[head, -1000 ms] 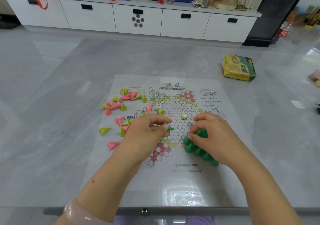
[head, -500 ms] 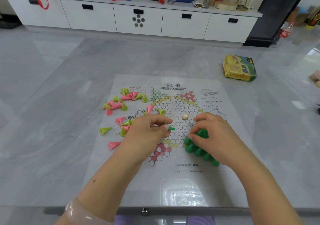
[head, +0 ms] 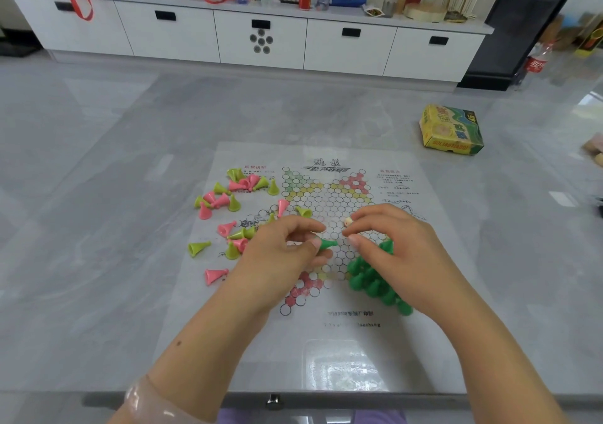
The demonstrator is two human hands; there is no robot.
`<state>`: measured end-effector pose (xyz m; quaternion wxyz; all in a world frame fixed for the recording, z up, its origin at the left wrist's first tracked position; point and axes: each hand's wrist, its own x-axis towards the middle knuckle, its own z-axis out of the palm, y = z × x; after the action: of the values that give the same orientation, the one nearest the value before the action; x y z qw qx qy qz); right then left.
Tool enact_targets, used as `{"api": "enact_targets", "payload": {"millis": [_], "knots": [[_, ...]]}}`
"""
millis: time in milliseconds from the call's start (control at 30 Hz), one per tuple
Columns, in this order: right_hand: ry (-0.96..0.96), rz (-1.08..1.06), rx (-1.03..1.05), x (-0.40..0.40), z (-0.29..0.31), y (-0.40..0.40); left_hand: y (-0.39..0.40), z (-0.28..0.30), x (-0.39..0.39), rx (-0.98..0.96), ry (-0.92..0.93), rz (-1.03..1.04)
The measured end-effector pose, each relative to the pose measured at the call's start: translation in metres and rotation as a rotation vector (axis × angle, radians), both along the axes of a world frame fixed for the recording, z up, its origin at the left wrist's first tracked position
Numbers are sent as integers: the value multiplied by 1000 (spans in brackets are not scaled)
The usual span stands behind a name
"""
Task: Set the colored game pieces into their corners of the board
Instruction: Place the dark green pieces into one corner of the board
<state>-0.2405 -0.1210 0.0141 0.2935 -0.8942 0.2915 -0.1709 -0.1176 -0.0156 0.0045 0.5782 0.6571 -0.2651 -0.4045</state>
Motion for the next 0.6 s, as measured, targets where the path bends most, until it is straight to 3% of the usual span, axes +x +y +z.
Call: {"api": "enact_targets", "payload": {"millis": [467,533,600], "knots": [[-128,38,67,8,1,6,0,1,-3,15,87,-16],[-130,34,72,8,1,6,1,3,-2,33,38,-42],[-131,23,77,7,2,6,1,5,5,78,-161,-23]]}}
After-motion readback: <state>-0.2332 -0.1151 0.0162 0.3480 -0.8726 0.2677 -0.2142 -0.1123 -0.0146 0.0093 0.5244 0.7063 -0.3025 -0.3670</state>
